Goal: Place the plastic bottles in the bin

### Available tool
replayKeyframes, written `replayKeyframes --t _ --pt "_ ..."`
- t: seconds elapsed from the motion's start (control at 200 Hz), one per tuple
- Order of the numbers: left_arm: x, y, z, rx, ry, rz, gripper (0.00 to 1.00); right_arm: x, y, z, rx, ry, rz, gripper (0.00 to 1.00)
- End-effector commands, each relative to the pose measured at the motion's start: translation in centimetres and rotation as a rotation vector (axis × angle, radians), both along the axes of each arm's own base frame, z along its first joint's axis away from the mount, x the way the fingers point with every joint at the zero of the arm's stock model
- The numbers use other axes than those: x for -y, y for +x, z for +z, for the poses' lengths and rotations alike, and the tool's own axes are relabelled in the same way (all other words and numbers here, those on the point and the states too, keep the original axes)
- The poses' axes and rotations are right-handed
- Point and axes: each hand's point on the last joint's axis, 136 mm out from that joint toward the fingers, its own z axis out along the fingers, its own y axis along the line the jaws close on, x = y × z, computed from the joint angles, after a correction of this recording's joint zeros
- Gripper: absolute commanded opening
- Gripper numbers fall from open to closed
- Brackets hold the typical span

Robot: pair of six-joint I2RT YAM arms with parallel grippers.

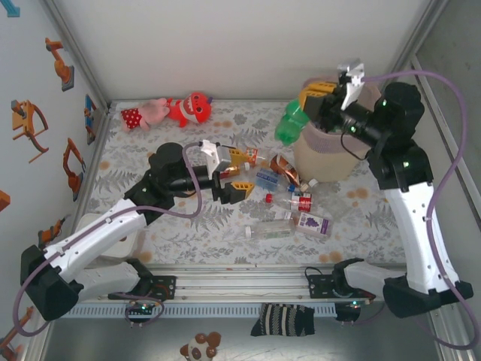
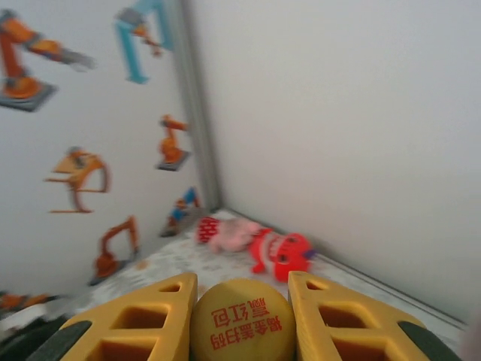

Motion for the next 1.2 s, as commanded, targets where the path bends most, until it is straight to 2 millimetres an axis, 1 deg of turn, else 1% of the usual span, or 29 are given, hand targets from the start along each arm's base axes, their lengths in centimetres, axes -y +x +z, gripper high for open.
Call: replayKeyframes --t 0.0,0.11,0.185,0.245,0.361,0.406,0.421,0.491,0.651,0.796,1.026,1.197 --pt "-1.4 1.9 0.0 -0.041 -0.009 0.136 0.84 4.4 3.5 0.8 0.005 -0.030 -0.198 0.11" --pt "-2.6 3.2 0.1 -0.070 -0.020 0.230 0.87 9.0 7.3 0.7 -0.018 -0.053 -0.367 0.11" --pt "-3.5 4.1 0.0 -0.102 -0.025 0.302 0.89 12.0 9.9 -0.5 -0.051 -0.093 -0.485 0.11" --pt "-4.1 4.6 -0.1 -0.126 -0.024 0.342 0.90 14.2 11.7 -1.5 -0.083 -0.129 -0.560 0.10" --pt "-5.0 5.3 -0.3 -0.184 -0.010 0.391 0.91 17.6 14.5 -4.7 -0.170 -0.225 -0.671 0.09" --pt "-5.1 5.5 -0.5 -0.208 0.003 0.400 0.91 18.4 15.4 -6.1 -0.206 -0.257 -0.692 0.09" --pt "-5.2 5.5 -0.5 -0.213 0.006 0.401 0.91 18.7 15.8 -6.8 -0.225 -0.269 -0.697 0.09" --pt "-5.2 5.6 -0.8 -0.234 0.017 0.399 0.91 19.8 16.7 -9.2 -0.292 -0.323 -0.725 0.08" --pt "-5.3 5.7 -1.2 -0.247 0.028 0.397 0.91 21.2 17.7 -15.1 -0.440 -0.441 -0.747 0.08" --pt "-5.2 5.5 -1.3 -0.249 0.036 0.381 0.91 21.3 18.4 -20.2 -0.565 -0.489 -0.710 0.09" --pt "-5.3 5.5 -1.3 -0.251 0.034 0.379 0.91 21.1 19.8 -27.0 -0.725 -0.524 -0.656 0.11" --pt "-5.4 5.4 -1.1 -0.249 0.032 0.377 0.91 21.2 20.8 -31.0 -0.805 -0.540 -0.631 0.14"
